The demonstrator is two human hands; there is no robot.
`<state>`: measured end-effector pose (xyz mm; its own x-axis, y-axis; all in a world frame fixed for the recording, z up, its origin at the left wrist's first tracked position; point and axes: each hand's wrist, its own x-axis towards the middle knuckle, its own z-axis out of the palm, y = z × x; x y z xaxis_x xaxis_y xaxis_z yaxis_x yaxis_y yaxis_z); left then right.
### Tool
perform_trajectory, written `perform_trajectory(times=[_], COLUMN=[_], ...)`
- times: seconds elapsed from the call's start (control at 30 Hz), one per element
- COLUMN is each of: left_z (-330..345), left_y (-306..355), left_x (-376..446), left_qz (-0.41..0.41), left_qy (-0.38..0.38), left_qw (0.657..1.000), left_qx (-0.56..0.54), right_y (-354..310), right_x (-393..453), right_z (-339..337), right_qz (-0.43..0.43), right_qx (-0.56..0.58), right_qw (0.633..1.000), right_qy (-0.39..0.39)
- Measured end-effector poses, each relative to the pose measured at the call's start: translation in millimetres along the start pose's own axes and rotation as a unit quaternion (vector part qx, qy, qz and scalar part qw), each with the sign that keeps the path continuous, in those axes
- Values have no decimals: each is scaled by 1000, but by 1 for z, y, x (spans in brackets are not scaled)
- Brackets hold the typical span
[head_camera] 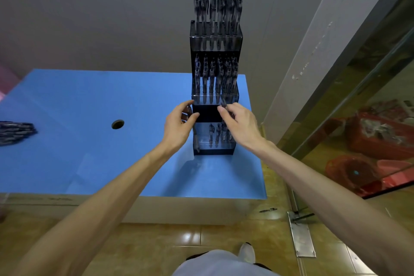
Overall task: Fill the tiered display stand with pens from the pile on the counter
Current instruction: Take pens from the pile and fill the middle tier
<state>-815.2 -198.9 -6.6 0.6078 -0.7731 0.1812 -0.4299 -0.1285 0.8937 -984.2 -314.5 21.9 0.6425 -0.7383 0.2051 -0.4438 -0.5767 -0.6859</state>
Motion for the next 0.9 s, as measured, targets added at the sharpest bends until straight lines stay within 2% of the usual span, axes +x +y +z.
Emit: perform_trajectory(times=[0.13,0.33,0.47,0.7,0.9], left_z=[0,-1,-3,-2,1], left_y=[10,13,13,5,3], left_x=[3,6,6,1,0], left_qz=[-26,-34,-22,-27,-17], left_qy=[33,72,81,39,16], left_qw=[998,996,996,998,1000], left_qx=[-40,-39,-37,-43,-19], right_y=[-8,-16,-17,-12,-9], right_x=[4,12,18,17,17], right_z=[4,10,16,21,22], right_qz=[-1,9,-6,-44,-65], right_qx=[56,167,132,15,-23], right_qw=[998,986,991,999,998], right_qy=[0,-11,9,7,-12])
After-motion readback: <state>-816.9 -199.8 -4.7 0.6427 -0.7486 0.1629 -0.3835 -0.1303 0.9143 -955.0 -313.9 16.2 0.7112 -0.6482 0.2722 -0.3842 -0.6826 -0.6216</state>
